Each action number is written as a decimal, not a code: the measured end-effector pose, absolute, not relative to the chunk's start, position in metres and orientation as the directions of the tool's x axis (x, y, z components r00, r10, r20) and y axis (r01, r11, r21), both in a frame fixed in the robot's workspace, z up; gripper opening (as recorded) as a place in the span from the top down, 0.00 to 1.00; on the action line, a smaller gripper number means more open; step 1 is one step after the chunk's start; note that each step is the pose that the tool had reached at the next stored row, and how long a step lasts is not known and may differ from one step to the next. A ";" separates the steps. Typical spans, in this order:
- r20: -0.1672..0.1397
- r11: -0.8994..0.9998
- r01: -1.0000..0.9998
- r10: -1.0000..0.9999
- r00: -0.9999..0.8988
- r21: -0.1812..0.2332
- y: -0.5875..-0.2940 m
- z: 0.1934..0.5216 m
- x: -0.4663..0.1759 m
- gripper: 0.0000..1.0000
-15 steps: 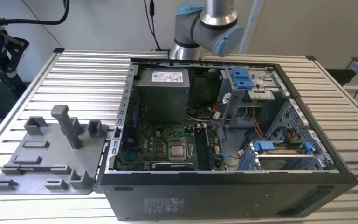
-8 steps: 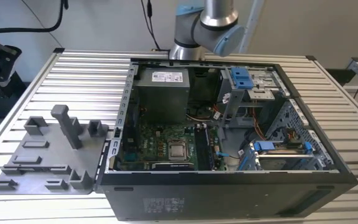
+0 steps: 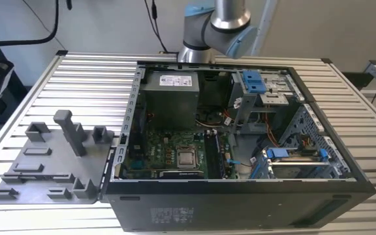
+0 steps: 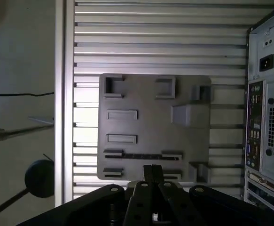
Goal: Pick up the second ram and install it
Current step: 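Reach for the second ram, then pick up the second ram and move it above second insertion slot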
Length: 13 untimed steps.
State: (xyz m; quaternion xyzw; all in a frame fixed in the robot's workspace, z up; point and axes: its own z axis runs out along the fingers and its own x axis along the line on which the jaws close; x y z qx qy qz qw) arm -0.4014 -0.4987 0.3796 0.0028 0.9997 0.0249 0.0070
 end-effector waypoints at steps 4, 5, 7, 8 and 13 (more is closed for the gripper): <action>-0.013 0.999 0.005 0.006 -1.000 0.050 -0.509 0.379 -0.401 0.89; -0.013 0.999 0.005 0.006 -1.000 0.050 -0.511 0.379 -0.401 0.89; -0.012 0.999 0.005 0.006 -1.000 0.050 -0.511 0.379 -0.401 0.89; -0.012 0.999 0.005 0.006 -1.000 0.050 -0.511 0.379 -0.401 0.89; -0.012 0.999 0.005 0.006 -1.000 0.050 -0.511 0.379 -0.401 0.89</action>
